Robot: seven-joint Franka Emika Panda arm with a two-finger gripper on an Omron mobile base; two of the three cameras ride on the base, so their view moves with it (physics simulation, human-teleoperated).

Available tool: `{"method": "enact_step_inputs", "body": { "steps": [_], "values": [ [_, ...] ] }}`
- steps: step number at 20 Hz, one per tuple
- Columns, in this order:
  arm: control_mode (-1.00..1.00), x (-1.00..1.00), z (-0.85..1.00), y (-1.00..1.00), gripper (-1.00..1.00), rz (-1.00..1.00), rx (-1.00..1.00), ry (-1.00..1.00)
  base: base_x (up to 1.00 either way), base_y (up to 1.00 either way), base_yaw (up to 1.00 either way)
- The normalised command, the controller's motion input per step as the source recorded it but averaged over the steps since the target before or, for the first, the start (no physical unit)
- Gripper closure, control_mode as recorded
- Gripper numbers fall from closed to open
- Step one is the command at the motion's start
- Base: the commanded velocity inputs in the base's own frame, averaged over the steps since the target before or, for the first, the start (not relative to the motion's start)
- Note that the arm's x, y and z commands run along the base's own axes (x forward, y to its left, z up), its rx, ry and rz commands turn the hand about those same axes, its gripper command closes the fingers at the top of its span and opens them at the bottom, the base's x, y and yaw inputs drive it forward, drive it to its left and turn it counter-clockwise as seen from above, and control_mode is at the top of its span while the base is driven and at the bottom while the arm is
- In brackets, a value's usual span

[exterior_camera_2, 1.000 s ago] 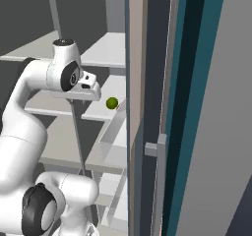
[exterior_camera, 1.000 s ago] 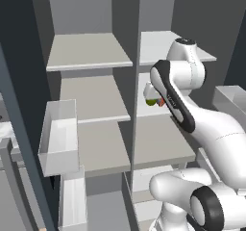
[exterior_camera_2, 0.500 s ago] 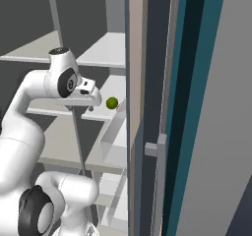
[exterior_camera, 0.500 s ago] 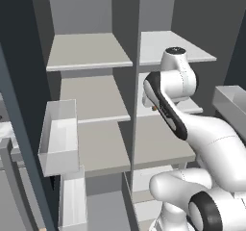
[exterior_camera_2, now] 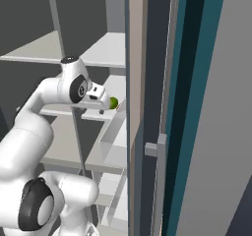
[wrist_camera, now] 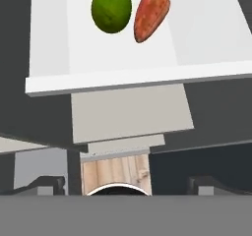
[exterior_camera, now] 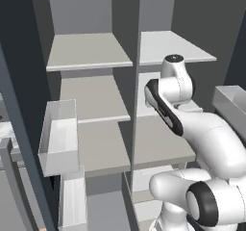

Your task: Take the lime and sweet potato from the fridge shelf and place them in the freezer drawer to begin freezing them.

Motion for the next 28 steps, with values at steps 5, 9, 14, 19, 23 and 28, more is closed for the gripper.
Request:
{"method": "enact_step_inputs", "body": {
  "steps": [5,9,14,19,23,28],
  "values": [
    [-1.00,0.33,-0.05,-0.31,-1.00,-0.10,0.00,0.00,0.00,0.00,0.00],
    [-1.00,0.32,-0.25,-0.17,-1.00,-0.11,0.00,0.00,0.00,0.00,0.00],
    [-1.00,0.24,-0.16,-0.08,-1.00,-0.11,0.00,-0.02,0.00,0.00,0.00],
    [-1.00,0.12,-0.02,-0.08,-1.00,-0.03,0.00,-0.12,0.00,0.00,0.00],
    [-1.00,0.04,0.00,-0.26,-1.00,0.00,0.00,-0.13,0.00,0.00,0.00],
    [-1.00,0.03,-0.09,-0.21,-1.00,0.00,0.00,-0.10,0.00,0.00,0.00]
  ]
}}
